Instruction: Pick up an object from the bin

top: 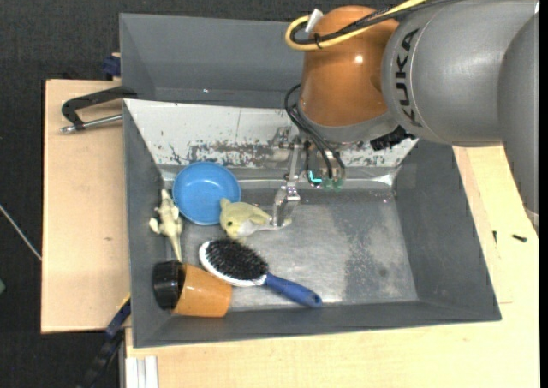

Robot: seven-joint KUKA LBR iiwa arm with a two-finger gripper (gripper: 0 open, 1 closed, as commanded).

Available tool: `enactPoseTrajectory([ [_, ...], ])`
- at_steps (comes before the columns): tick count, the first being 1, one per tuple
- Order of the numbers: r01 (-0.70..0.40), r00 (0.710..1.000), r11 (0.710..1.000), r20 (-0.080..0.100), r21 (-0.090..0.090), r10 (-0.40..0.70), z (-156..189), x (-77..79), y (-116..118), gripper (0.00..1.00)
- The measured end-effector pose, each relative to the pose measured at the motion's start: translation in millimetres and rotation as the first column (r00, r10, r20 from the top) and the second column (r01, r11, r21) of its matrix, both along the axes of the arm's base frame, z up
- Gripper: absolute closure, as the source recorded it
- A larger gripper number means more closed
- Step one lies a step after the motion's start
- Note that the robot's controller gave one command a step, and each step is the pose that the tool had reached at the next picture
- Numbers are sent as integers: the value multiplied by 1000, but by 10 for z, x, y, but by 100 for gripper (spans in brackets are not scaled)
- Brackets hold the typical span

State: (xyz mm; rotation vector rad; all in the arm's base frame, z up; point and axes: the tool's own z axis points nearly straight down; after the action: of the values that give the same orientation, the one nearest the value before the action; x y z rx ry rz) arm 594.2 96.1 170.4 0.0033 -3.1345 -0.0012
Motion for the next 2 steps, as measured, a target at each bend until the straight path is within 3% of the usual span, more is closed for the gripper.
enactPoseTrajectory([
  [1, -142, 990, 990, 12, 1, 142, -984, 3, 217, 0],
  [2, -141, 990, 990, 9, 0, 141, -961, 13, 220, 0],
])
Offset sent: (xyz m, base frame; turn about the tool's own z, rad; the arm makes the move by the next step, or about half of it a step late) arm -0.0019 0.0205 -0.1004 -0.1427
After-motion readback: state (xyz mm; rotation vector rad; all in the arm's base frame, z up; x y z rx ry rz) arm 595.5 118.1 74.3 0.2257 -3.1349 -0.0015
